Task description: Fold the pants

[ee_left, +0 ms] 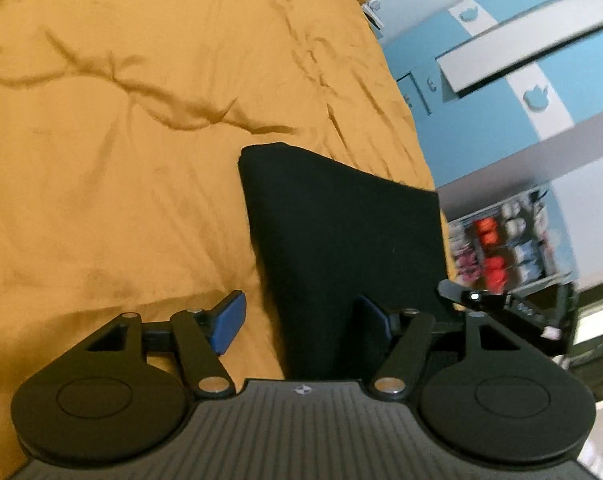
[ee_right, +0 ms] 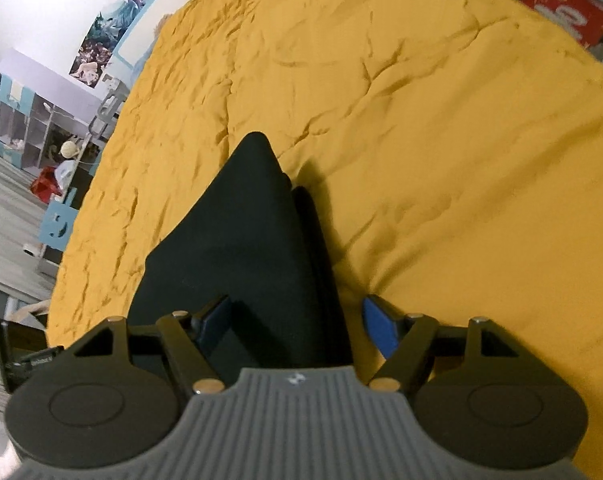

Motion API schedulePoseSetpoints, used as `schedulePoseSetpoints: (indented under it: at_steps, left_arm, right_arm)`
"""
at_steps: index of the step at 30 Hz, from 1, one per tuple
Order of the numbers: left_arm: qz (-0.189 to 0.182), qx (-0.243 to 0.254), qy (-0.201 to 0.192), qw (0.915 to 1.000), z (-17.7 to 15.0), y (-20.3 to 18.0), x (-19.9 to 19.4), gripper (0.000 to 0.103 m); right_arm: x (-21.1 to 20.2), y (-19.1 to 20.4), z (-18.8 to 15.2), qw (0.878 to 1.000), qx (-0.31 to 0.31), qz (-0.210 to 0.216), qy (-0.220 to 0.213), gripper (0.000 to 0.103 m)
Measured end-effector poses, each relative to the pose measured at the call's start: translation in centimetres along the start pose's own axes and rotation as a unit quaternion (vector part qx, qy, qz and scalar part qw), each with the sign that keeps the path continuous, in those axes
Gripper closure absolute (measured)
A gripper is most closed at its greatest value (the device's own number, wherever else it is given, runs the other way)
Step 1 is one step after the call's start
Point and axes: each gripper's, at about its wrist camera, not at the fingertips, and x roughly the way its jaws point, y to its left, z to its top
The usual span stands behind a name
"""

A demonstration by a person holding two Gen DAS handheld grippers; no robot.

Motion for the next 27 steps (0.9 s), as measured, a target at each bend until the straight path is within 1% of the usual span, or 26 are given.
schedulePoseSetpoints:
  at_steps: [4, 6, 7, 8, 9, 12, 13, 14, 17, 20, 23, 27]
  left_arm:
    - [-0.038, -0.046, -0.004, 0.9982, 0.4, 1.8, 0.8, 0.026]
    - [-0.056, -0.063, -0.007, 0.9964, 0.5, 2.4, 1.3, 0.029]
    - [-0.061, -0.065, -0.007, 0.9960, 0.6, 2.6, 1.6, 0.031]
    - [-0.064, -0.067, -0.007, 0.9957, 0.8, 2.7, 1.8, 0.036]
    - [-0.067, -0.069, -0.007, 0.9953, 0.8, 2.9, 2.0, 0.039]
    - [-0.076, -0.079, -0.010, 0.9939, 0.6, 3.2, 2.2, 0.055]
    - [-0.080, -0.084, -0.010, 0.9932, 0.6, 3.3, 2.3, 0.063]
    - [-0.080, -0.089, -0.011, 0.9928, 0.6, 3.3, 2.2, 0.067]
    - [-0.070, -0.084, -0.022, 0.9938, 0.6, 2.5, 1.9, 0.077]
    - [-0.063, -0.074, -0.030, 0.9949, 0.7, 1.8, 1.2, 0.082]
    - [-0.047, -0.043, -0.041, 0.9971, 0.8, -0.1, 0.1, 0.084]
    - [-0.040, -0.015, -0.058, 0.9974, 1.0, -2.1, -2.5, 0.084]
  right_arm:
    - [1.3, -1.1, 1.2, 0.999, 0.019, 0.031, 0.010, 0.034]
    - [2.1, -1.6, 1.7, 0.999, 0.028, 0.044, 0.017, 0.037]
    - [2.5, -1.8, 1.9, 0.998, 0.031, 0.050, 0.020, 0.040]
    - [2.8, -2.0, 2.1, 0.998, 0.033, 0.054, 0.022, 0.044]
    - [2.9, -2.2, 2.2, 0.997, 0.036, 0.058, 0.023, 0.045]
    - [3.1, -2.9, 2.0, 0.995, 0.050, 0.077, 0.024, 0.056]
    - [3.1, -3.0, 1.9, 0.994, 0.056, 0.085, 0.025, 0.062]
    - [3.1, -3.1, 1.8, 0.994, 0.060, 0.092, 0.027, 0.067]
    - [2.7, -2.5, 1.6, 0.994, 0.060, 0.093, 0.020, 0.076]
    - [1.8, -1.3, 1.7, 0.996, 0.044, 0.078, 0.014, 0.081]
    - [0.7, 0.4, 1.9, 0.997, 0.030, 0.066, 0.005, 0.084]
    - [-1.5, 3.4, 1.9, 0.998, 0.009, 0.060, -0.015, 0.085]
